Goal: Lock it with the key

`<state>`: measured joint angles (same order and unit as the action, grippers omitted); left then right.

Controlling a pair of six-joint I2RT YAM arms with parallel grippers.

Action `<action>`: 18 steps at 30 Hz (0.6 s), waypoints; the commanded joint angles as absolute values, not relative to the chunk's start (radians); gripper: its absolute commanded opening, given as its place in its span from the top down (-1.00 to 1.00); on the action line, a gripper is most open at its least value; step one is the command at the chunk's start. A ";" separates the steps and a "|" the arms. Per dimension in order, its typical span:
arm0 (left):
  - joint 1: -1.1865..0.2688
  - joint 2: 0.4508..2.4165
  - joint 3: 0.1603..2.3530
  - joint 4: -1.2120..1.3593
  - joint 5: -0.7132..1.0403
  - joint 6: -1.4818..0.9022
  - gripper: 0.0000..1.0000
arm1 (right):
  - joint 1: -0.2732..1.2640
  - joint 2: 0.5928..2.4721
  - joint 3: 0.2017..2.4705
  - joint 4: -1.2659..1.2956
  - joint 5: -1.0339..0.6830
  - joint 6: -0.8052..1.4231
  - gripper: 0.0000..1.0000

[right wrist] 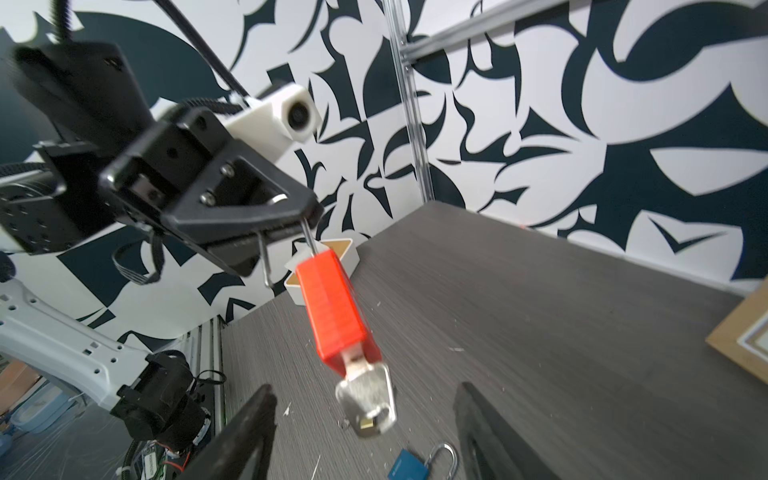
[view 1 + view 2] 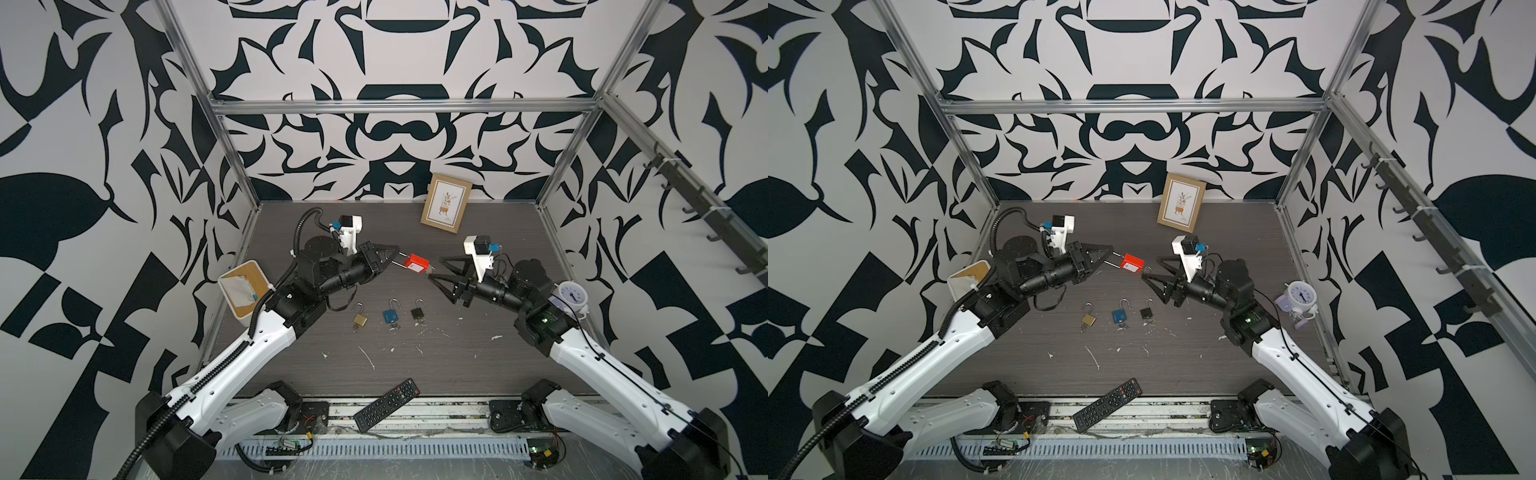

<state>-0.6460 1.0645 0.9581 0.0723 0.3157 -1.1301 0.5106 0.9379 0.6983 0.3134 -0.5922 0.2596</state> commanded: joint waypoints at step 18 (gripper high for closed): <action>-0.640 1.028 0.926 0.229 0.345 -1.279 1.00 | 0.530 1.033 0.811 0.395 -0.740 0.267 -0.34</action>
